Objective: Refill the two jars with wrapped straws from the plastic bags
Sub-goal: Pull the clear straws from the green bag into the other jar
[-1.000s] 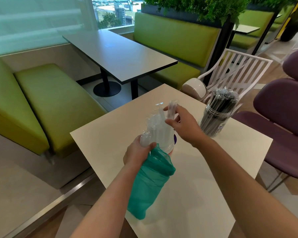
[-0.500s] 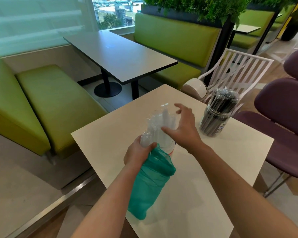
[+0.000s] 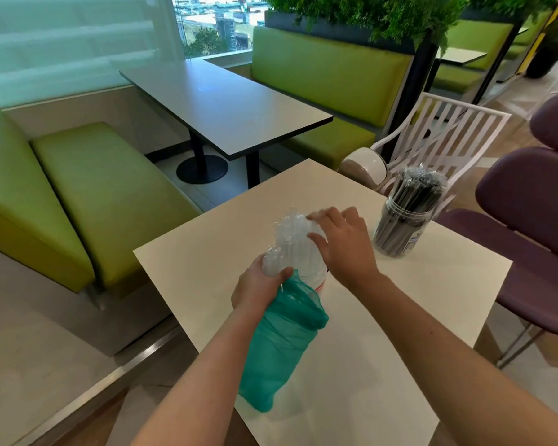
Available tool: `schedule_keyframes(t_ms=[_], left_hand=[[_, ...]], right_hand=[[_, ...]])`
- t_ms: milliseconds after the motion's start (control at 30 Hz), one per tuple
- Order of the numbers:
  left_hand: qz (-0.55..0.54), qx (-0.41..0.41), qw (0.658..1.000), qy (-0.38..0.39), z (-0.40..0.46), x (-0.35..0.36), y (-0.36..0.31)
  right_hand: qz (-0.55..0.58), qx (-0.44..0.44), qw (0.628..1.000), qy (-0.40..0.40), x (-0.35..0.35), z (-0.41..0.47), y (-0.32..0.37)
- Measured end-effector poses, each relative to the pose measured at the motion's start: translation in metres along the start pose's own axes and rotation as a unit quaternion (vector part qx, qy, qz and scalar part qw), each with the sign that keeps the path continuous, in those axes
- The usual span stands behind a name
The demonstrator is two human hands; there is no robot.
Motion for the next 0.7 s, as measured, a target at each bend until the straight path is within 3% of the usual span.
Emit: schedule_keyframes(t_ms=[133, 333, 467, 633, 700], left_hand=[[-0.005, 0.003, 1.0, 0.0, 0.0, 0.0, 0.0], [-0.009, 0.003, 1.0, 0.005, 0.001, 0.0, 0.0], [-0.003, 0.007, 1.0, 0.001, 0.001, 0.0, 0.0], [-0.005, 0.012, 1.0, 0.001, 0.001, 0.0, 0.0], [-0.008, 0.017, 1.0, 0.004, 0.0, 0.0, 0.0]], right_hand=[[0.002, 0.011, 1.0, -0.014, 0.022, -0.021, -0.008], [0.167, 0.064, 0.983, -0.048, 0.016, -0.02, -0.013], [0.229, 0.085, 0.97, -0.01, 0.031, -0.021, -0.011], [0.169, 0.069, 0.983, 0.017, 0.01, -0.001, 0.0], [0.162, 0.044, 0.983, 0.072, 0.01, 0.01, 0.008]])
Point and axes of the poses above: each hand's wrist, its own z-axis towards the middle knuckle, its own x-axis out of the palm, y = z × x, the point moved 4 cm from there along z, towards the middle knuckle, and after that the axes turned 11 degrees about y, right-handed, at the moved point
